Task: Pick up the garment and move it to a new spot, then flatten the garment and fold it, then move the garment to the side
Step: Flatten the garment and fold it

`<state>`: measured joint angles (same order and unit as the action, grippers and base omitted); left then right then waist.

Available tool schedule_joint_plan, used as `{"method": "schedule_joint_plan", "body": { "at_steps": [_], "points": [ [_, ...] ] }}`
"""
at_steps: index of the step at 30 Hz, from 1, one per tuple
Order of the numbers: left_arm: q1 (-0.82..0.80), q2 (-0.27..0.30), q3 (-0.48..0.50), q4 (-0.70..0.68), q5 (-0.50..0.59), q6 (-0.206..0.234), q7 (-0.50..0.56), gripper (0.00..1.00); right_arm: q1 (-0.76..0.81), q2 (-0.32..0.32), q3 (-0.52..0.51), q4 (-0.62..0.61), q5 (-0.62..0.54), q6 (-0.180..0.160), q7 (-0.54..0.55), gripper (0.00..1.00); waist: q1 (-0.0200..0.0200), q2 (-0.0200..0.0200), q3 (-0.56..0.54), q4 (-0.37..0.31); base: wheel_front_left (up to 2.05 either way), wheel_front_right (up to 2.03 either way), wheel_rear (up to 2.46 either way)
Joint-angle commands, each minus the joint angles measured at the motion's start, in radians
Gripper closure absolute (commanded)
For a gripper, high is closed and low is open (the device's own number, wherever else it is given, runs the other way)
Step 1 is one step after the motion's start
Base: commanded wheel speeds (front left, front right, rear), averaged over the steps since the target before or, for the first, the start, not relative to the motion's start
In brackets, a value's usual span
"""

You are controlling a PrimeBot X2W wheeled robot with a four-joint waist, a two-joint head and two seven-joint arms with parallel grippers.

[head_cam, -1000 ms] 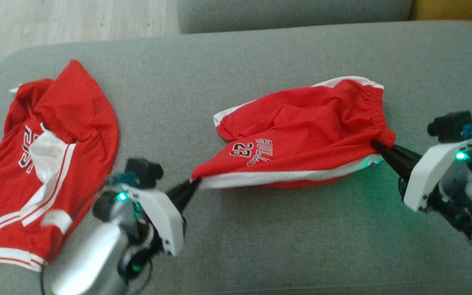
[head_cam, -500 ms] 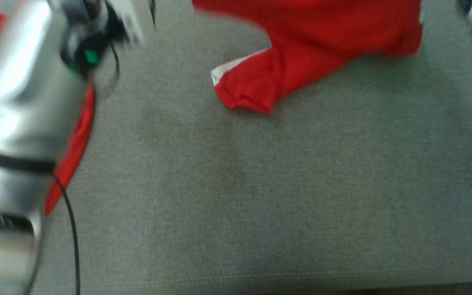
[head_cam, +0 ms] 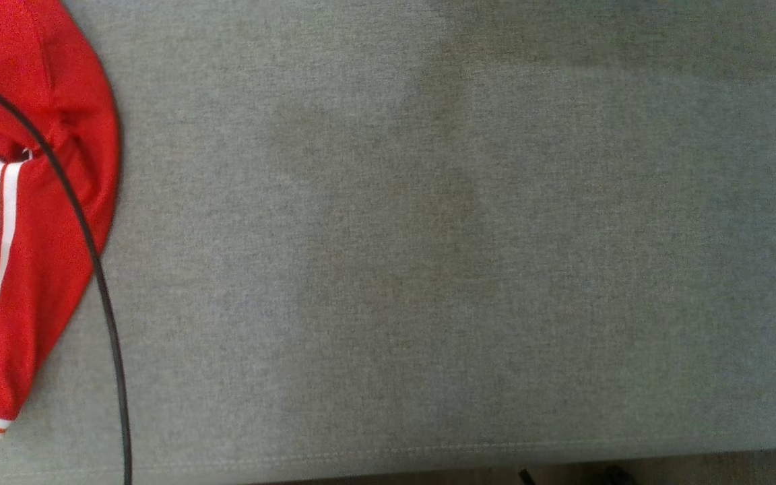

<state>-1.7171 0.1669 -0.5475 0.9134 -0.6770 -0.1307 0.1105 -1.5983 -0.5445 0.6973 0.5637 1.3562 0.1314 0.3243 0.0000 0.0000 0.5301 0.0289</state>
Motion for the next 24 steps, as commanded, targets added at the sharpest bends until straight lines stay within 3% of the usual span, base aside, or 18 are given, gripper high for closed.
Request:
{"method": "schedule_joint_plan", "body": {
  "at_steps": [1,6,10,16,24],
  "points": [
    [-0.072,0.032,-0.008,-0.014,-0.006,0.0,-0.014,1.0,-0.031,0.005,-0.006,-0.025,0.004,-0.001,-0.012,1.0,0.0,0.0,-0.002,-0.001,0.0,0.0,0.0],
    [-0.021,0.034,-0.093,0.002,-0.05,0.0,-0.009,1.0,0.034,-0.018,0.057,-0.053,0.029,-0.001,0.0,1.0,0.0,0.0,-0.03,0.009,0.0,0.0,0.0],
    [0.138,0.079,-0.208,-0.028,-0.106,0.0,0.029,1.0,0.197,-0.05,0.134,-0.103,0.073,-0.001,0.018,1.0,0.0,0.0,-0.088,0.012,0.0,0.0,0.0],
    [0.422,0.205,-0.322,-0.131,-0.25,0.0,0.116,1.0,0.483,-0.127,0.238,-0.193,0.156,-0.001,0.035,1.0,0.0,0.0,-0.217,0.0,0.0,0.0,0.0],
    [0.741,0.416,-0.372,-0.373,-0.468,0.0,0.275,1.0,0.765,-0.233,0.323,-0.335,0.235,-0.001,0.059,1.0,0.0,0.0,-0.389,-0.02,0.0,0.0,0.0]
  ]
}}
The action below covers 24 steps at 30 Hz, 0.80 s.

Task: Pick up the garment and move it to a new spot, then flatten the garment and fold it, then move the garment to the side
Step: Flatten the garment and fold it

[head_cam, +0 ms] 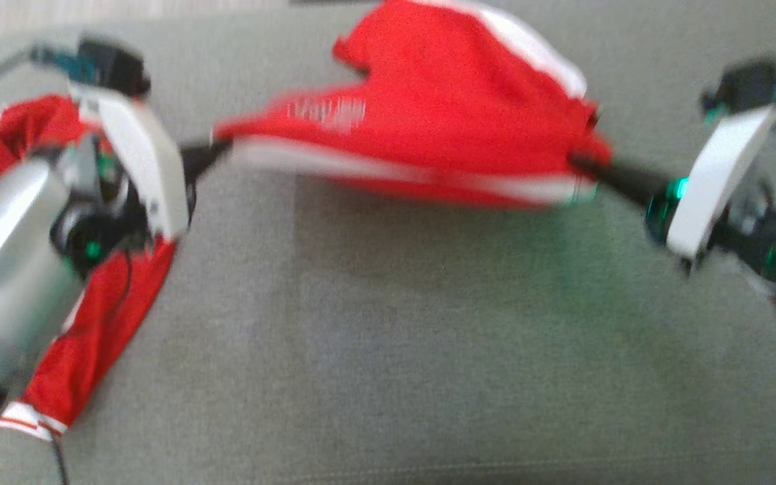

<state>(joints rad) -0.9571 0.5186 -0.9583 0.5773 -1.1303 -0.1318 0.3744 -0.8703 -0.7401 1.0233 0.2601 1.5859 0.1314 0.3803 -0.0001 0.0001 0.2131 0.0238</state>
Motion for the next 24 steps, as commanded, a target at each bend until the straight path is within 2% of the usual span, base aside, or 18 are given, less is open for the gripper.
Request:
{"method": "schedule_joint_plan", "body": {
  "at_steps": [1,2,6,12,15,19,24],
  "points": [
    [0.016,0.089,0.037,-0.074,-0.036,0.001,0.028,1.0,0.066,-0.05,0.008,-0.057,0.011,-0.001,0.008,1.0,0.0001,-0.0001,-0.086,-0.019,0.0,0.0,0.0],
    [0.016,0.089,0.037,-0.074,-0.036,0.001,0.028,1.0,0.066,-0.05,0.008,-0.057,0.011,-0.001,0.008,1.0,0.0001,-0.0001,-0.086,-0.019,0.0,0.0,0.0],
    [0.148,0.189,0.022,-0.245,-0.111,0.025,0.109,1.0,0.18,-0.11,0.039,-0.16,0.039,-0.001,0.015,1.0,0.0001,-0.0001,-0.133,-0.031,0.0,0.0,0.0],
    [0.295,0.359,0.009,-0.527,-0.217,0.118,0.227,1.0,0.312,-0.201,0.085,-0.286,0.075,-0.001,0.03,1.0,0.0001,-0.0001,-0.156,-0.056,0.0,0.0,0.0],
    [0.32,0.422,0.025,-0.63,-0.243,0.162,0.241,1.0,0.337,-0.207,0.089,-0.326,0.081,-0.001,0.012,1.0,0.0001,-0.0001,-0.146,-0.071,0.0,0.0,0.0],
    [0.295,0.455,0.056,-0.688,-0.252,0.203,0.248,1.0,0.336,-0.181,0.073,-0.337,0.091,-0.001,-0.023,1.0,0.0001,-0.0001,-0.11,-0.092,0.0,0.0,0.0],
    [0.184,0.436,0.089,-0.669,-0.244,0.212,0.3,1.0,0.308,-0.115,0.009,-0.3,0.193,-0.001,-0.059,1.0,0.0001,-0.0001,-0.026,-0.12,0.0,0.0,0.0]
  ]
}}
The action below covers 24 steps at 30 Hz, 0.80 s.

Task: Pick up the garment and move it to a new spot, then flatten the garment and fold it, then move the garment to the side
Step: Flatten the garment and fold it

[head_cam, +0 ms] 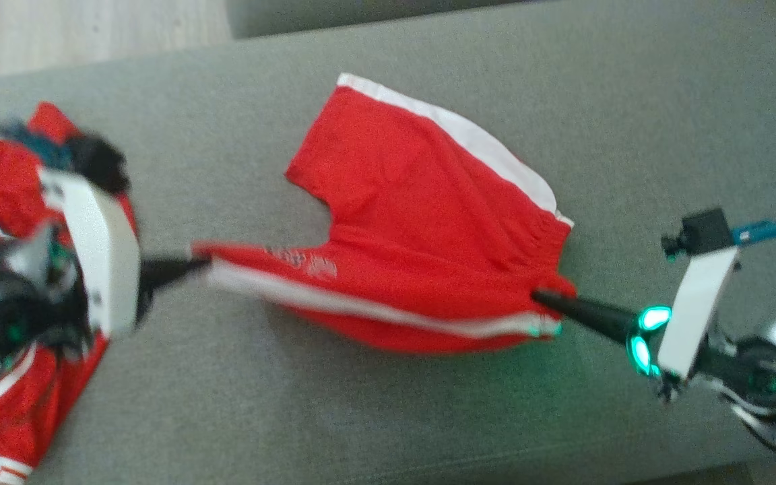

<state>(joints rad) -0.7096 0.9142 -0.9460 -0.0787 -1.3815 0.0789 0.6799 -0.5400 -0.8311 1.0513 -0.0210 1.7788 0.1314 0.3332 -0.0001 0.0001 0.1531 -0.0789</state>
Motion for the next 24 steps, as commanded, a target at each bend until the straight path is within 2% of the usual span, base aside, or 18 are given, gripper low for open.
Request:
{"method": "schedule_joint_plan", "body": {
  "at_steps": [1,7,13,20,24],
  "points": [
    [-0.092,0.031,0.082,0.003,0.01,0.0,0.008,1.0,-0.03,-0.011,-0.031,-0.012,0.027,-0.001,-0.008,1.0,0.0001,-0.0001,0.052,-0.023,0.0,0.0,0.0],
    [-0.278,-0.043,0.109,0.127,0.013,-0.022,0.101,1.0,-0.091,0.037,-0.111,0.037,0.165,-0.001,0.046,1.0,0.0001,-0.0001,0.158,-0.068,0.0,0.0,0.0],
    [-0.471,-0.138,0.125,0.294,0.051,-0.038,0.147,1.0,-0.169,0.09,-0.175,0.108,0.262,-0.001,0.12,1.0,0.0001,-0.0001,0.274,-0.126,0.0,0.0,0.0],
    [-0.62,-0.224,0.137,0.453,0.084,-0.075,0.142,1.0,-0.217,0.138,-0.231,0.138,0.278,-0.001,0.151,1.0,0.0001,-0.0001,0.344,-0.175,0.0,0.0,0.0],
    [-0.659,-0.254,0.134,0.509,0.102,-0.092,0.128,1.0,-0.219,0.155,-0.258,0.142,0.272,-0.001,0.151,1.0,0.0001,-0.0001,0.363,-0.193,0.0,0.0,0.0]
  ]
}}
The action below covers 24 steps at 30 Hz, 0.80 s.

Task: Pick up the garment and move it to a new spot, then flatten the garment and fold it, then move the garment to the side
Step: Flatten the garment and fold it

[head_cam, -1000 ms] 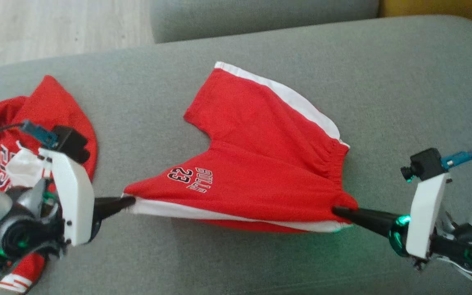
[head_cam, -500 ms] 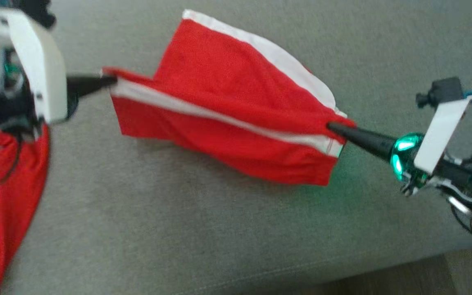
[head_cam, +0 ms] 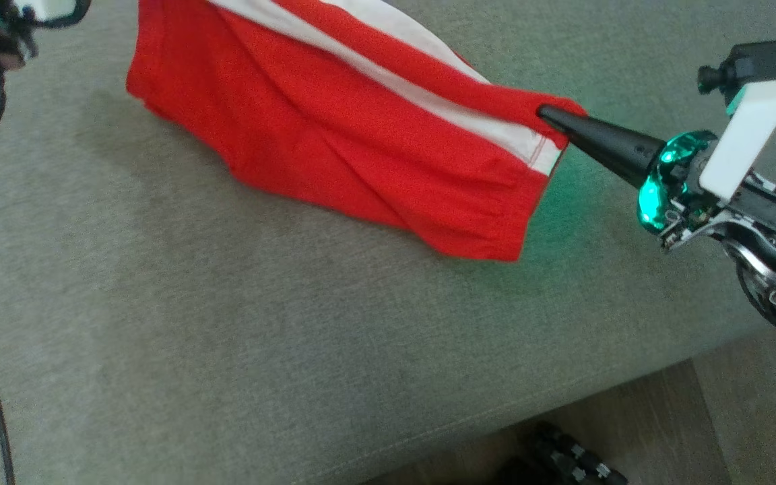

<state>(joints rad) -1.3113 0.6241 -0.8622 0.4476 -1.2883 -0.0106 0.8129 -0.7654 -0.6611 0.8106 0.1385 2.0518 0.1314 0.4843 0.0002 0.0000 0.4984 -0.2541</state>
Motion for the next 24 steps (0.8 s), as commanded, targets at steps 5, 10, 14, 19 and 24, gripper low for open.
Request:
{"method": "schedule_joint_plan", "body": {
  "at_steps": [5,10,14,19,24],
  "points": [
    [-0.087,0.0,0.044,0.071,0.033,-0.027,-0.039,1.0,0.01,0.02,-0.045,-0.007,-0.024,-0.001,0.008,1.0,-0.0002,0.0,0.04,-0.044,0.0,0.0,0.0],
    [-0.086,-0.033,0.047,0.147,0.03,-0.06,-0.077,1.0,0.018,0.058,-0.059,0.013,-0.058,-0.001,0.019,0.96,-0.0002,0.0,0.044,-0.054,0.0,0.0,0.0],
    [-0.081,-0.049,0.032,0.192,0.037,-0.082,-0.086,1.0,0.027,0.082,-0.075,0.026,-0.082,-0.001,0.029,0.66,-0.0002,0.0,0.041,-0.054,0.0,0.0,0.0],
    [-0.08,-0.075,0.029,0.235,0.031,-0.095,-0.1,0.0,0.035,0.114,-0.091,0.049,-0.108,-0.001,0.04,0.0,-0.0002,0.0,0.036,-0.049,0.0,0.0,0.0],
    [-0.078,-0.084,0.024,0.266,0.033,-0.107,-0.123,0.0,0.046,0.133,-0.111,0.087,-0.122,-0.001,0.05,0.0,-0.0002,0.0,0.011,-0.05,0.0,0.0,0.0]
  ]
}}
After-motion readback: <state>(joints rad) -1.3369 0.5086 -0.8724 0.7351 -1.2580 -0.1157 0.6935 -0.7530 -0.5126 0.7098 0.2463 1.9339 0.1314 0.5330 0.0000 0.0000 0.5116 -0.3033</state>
